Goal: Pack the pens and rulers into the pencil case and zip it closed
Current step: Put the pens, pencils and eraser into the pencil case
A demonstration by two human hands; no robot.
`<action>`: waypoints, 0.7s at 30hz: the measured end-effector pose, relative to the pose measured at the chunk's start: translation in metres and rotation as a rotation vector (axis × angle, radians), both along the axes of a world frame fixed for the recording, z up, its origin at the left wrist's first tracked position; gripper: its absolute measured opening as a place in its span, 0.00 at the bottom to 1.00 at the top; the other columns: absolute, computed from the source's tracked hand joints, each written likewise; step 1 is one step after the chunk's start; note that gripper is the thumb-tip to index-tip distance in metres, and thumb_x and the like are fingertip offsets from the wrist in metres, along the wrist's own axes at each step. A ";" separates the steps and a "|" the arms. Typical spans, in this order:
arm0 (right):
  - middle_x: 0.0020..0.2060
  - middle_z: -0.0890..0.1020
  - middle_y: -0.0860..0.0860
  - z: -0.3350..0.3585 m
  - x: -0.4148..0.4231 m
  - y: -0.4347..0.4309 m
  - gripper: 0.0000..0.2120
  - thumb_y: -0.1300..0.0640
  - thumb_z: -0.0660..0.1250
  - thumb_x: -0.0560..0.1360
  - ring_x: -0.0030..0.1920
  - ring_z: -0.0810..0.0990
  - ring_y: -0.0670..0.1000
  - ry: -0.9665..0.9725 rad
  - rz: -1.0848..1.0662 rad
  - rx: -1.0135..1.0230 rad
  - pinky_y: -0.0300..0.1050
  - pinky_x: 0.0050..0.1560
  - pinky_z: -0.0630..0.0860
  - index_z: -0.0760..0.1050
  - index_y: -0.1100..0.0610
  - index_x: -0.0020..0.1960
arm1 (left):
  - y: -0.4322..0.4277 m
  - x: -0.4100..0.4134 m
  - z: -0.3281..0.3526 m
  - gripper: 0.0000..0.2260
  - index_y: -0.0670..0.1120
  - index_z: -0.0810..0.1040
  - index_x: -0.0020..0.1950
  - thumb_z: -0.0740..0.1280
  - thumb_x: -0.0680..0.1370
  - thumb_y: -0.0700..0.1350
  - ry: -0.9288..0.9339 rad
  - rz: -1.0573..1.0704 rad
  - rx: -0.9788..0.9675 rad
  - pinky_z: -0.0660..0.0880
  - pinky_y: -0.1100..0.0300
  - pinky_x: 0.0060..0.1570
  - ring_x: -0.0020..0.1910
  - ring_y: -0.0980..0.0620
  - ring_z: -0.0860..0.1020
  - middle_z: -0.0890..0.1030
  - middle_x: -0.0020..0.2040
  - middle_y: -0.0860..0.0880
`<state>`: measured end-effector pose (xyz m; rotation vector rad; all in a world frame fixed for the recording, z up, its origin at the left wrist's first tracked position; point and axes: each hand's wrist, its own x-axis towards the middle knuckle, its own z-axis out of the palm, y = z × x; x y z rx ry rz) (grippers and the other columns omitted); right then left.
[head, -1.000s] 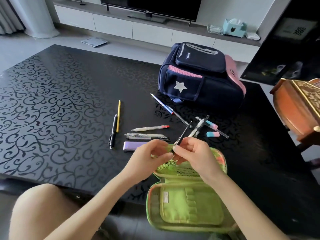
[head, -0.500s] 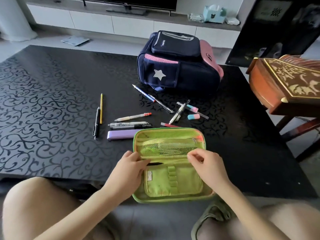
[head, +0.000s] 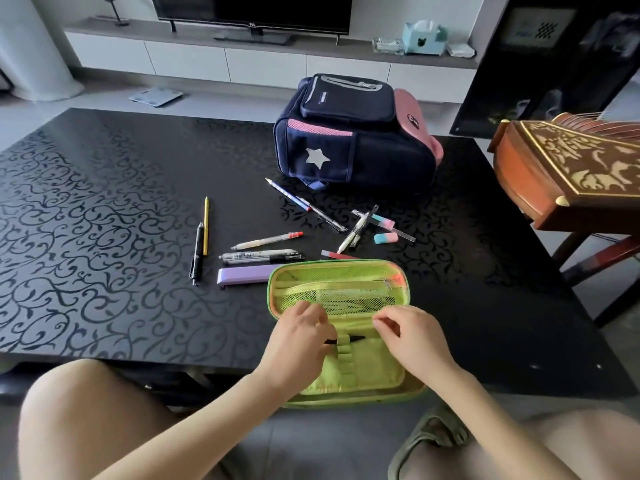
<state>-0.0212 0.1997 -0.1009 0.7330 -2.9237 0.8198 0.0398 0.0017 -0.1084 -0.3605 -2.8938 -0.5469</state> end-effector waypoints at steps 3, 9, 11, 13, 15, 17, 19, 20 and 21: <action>0.39 0.83 0.44 0.011 -0.009 -0.007 0.05 0.56 0.66 0.75 0.39 0.80 0.43 -0.049 0.019 0.001 0.39 0.41 0.77 0.81 0.53 0.47 | -0.018 -0.004 0.016 0.06 0.53 0.82 0.39 0.71 0.64 0.51 -0.056 0.196 0.243 0.68 0.56 0.46 0.43 0.52 0.73 0.77 0.42 0.54; 0.36 0.82 0.43 0.016 -0.020 -0.042 0.07 0.57 0.65 0.76 0.37 0.78 0.43 -0.090 0.087 0.024 0.39 0.40 0.76 0.81 0.55 0.47 | -0.121 -0.058 0.019 0.07 0.40 0.80 0.45 0.64 0.75 0.42 0.027 0.793 0.313 0.69 0.55 0.44 0.46 0.41 0.76 0.80 0.44 0.42; 0.37 0.82 0.44 0.013 -0.022 -0.052 0.07 0.57 0.64 0.76 0.37 0.78 0.43 -0.096 0.107 0.040 0.41 0.41 0.77 0.81 0.55 0.47 | -0.147 -0.078 0.012 0.09 0.36 0.76 0.48 0.63 0.76 0.43 -0.034 0.869 0.225 0.68 0.53 0.43 0.48 0.38 0.76 0.80 0.47 0.37; 0.37 0.83 0.45 0.010 -0.023 -0.059 0.08 0.57 0.64 0.76 0.37 0.79 0.44 -0.091 0.113 0.058 0.42 0.40 0.78 0.81 0.54 0.47 | -0.158 -0.096 0.010 0.11 0.35 0.73 0.50 0.63 0.77 0.43 -0.105 0.875 0.109 0.68 0.52 0.42 0.49 0.36 0.76 0.78 0.49 0.35; 0.37 0.83 0.45 0.007 -0.023 -0.062 0.08 0.57 0.63 0.76 0.37 0.79 0.44 -0.088 0.112 0.066 0.42 0.38 0.79 0.81 0.54 0.47 | -0.163 -0.109 0.009 0.14 0.35 0.71 0.54 0.64 0.77 0.45 -0.186 0.875 0.008 0.71 0.49 0.45 0.53 0.35 0.75 0.76 0.53 0.35; 0.36 0.83 0.45 0.005 -0.023 -0.063 0.07 0.57 0.63 0.77 0.36 0.79 0.44 -0.088 0.111 0.065 0.41 0.37 0.78 0.81 0.54 0.47 | -0.168 -0.119 0.007 0.16 0.36 0.70 0.59 0.63 0.78 0.46 -0.253 0.881 -0.045 0.72 0.48 0.49 0.56 0.36 0.73 0.75 0.57 0.36; 0.34 0.81 0.44 0.002 -0.022 -0.062 0.07 0.57 0.63 0.77 0.33 0.77 0.42 -0.085 0.113 0.062 0.39 0.34 0.77 0.80 0.54 0.47 | -0.171 -0.125 0.002 0.15 0.36 0.68 0.61 0.61 0.78 0.43 -0.285 0.873 -0.096 0.72 0.49 0.50 0.57 0.37 0.73 0.74 0.58 0.37; 0.32 0.79 0.43 0.000 -0.022 -0.061 0.07 0.57 0.63 0.77 0.31 0.75 0.40 -0.082 0.115 0.058 0.37 0.32 0.74 0.80 0.54 0.46 | -0.173 -0.127 0.000 0.13 0.36 0.68 0.61 0.60 0.78 0.41 -0.290 0.865 -0.121 0.72 0.49 0.49 0.57 0.38 0.73 0.74 0.57 0.37; 0.31 0.78 0.42 -0.001 -0.022 -0.061 0.07 0.57 0.63 0.77 0.29 0.73 0.39 -0.077 0.118 0.052 0.35 0.30 0.72 0.80 0.54 0.46 | -0.174 -0.129 -0.001 0.12 0.36 0.68 0.59 0.60 0.78 0.39 -0.289 0.859 -0.135 0.72 0.49 0.49 0.56 0.38 0.73 0.74 0.56 0.37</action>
